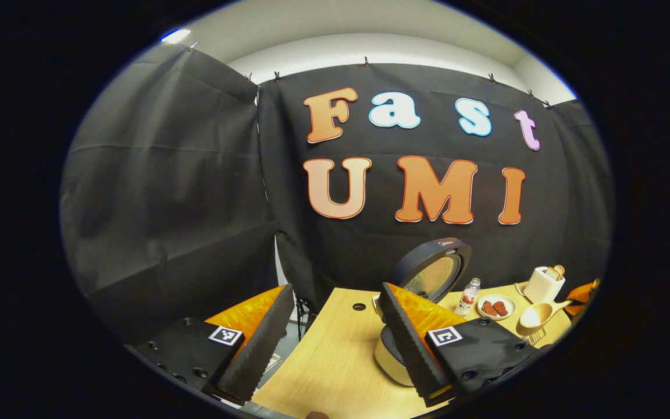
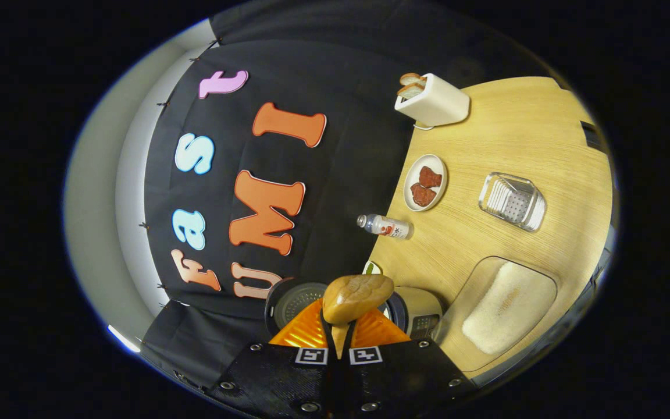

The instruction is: Close the left gripper, press the button to open the rice cooker; take a wooden spoon from the chopstick holder with the right hand, scoop a spoonful of rice and pour it into the rice cooker, then put the wooden spoon back into the chopstick holder.

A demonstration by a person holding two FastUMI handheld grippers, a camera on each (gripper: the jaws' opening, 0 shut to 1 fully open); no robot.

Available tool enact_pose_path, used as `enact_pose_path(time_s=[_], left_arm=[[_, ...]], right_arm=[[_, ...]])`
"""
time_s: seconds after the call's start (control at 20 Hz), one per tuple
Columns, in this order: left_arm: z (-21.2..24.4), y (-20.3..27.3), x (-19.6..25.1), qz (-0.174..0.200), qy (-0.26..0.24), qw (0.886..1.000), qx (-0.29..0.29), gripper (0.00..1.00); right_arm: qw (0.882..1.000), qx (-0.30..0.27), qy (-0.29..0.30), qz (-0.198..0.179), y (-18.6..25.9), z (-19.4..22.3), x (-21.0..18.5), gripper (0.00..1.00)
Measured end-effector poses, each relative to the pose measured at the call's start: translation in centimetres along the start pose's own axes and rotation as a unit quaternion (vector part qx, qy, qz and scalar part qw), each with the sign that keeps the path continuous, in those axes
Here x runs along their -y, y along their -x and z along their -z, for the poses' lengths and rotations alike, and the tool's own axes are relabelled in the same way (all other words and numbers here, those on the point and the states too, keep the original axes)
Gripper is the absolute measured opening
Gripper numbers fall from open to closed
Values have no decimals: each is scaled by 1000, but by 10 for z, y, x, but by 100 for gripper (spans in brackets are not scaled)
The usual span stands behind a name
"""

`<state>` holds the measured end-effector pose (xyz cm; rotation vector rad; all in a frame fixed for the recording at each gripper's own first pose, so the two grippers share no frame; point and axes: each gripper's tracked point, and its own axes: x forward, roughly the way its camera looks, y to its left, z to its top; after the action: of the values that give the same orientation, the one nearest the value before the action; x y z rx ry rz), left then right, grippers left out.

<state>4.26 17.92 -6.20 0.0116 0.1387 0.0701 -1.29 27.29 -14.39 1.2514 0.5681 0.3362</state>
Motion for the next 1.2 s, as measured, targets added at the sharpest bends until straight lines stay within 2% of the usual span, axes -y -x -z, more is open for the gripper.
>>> enact_pose_path(time_s=[0.2,0.45,0.65,1.2], left_arm=[[1,-1,0,1,1,1000,-2,100],[4,-7,-5,-1,-1,1000,-8,100],[7,-14,-8,-5,3,1000,-11,100],[8,-25,3,6,6,1000,-14,100]], right_arm=[[999,-4,24,-25,-29,5,-37,0],[997,-7,68,-22,-69,19,-58,0],[992,-3,123,-14,-93,29,-64,0],[971,9,238,11,-121,37,-61,0]])
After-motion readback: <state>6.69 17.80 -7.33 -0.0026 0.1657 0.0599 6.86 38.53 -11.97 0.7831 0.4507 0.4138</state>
